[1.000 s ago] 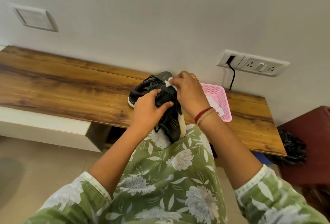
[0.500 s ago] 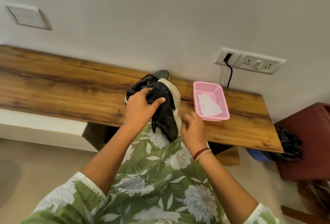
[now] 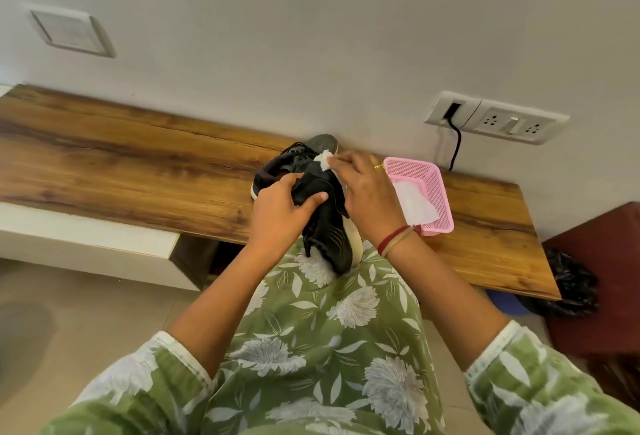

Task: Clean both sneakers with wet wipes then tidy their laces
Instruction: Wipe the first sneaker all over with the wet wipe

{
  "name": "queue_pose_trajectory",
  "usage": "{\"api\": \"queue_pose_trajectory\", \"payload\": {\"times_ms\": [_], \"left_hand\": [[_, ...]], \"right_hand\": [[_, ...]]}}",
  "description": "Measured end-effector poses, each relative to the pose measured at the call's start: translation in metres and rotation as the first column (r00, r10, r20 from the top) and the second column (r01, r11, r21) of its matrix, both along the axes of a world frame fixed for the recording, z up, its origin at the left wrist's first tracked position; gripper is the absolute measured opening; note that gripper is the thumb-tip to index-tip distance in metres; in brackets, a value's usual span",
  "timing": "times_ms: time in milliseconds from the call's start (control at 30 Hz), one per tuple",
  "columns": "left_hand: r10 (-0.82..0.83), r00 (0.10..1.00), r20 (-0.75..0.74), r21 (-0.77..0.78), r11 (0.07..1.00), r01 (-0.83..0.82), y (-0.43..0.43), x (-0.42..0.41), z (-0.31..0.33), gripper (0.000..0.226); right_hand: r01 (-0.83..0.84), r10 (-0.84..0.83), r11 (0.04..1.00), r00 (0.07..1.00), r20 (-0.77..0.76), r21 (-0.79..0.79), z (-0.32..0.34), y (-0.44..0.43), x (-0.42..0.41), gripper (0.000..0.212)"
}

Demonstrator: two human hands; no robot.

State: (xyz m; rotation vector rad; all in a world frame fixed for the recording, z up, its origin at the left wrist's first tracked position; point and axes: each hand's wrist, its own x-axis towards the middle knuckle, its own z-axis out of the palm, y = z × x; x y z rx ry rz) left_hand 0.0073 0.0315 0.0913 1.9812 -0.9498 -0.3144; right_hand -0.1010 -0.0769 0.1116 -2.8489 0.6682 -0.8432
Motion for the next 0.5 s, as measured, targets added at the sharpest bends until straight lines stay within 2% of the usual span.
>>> {"api": "queue_pose_trajectory", "payload": {"times_ms": [133,233,333,400,500], "left_hand": [[0.018,1.000,-0.016,-0.001,1.000,-0.018,-0.001,0.005,-0.004,0.040],[0.023,0.998,-0.062,-0.003,1.000,-0.024,0.000,0.013,-0.008,0.037],[0.036,0.990,-0.139,-0.009,0.999,-0.037,0.006,0.022,-0.013,0.034],[0.034,0.989,-0.144,-0.013,0.999,-0.036,0.009,0.024,-0.014,0.034],[0.033,0.991,-0.128,-0.017,0.999,-0.035,0.008,0.021,-0.012,0.034]], "right_hand": [[0.006,-0.004,1.000,0.998,0.058,-0.019,-0.026,0.008,-0.022,0.038],[-0.042,0.043,0.998,0.998,-0.035,0.036,-0.046,0.008,-0.031,0.037],[-0.001,0.020,0.987,0.993,-0.117,0.162,-0.057,0.004,-0.037,0.041],[0.039,-0.028,0.963,0.999,-0.045,0.268,-0.049,0.005,-0.034,0.041],[0.022,-0.092,0.953,0.972,0.218,0.302,-0.018,0.004,-0.013,0.036]]}}
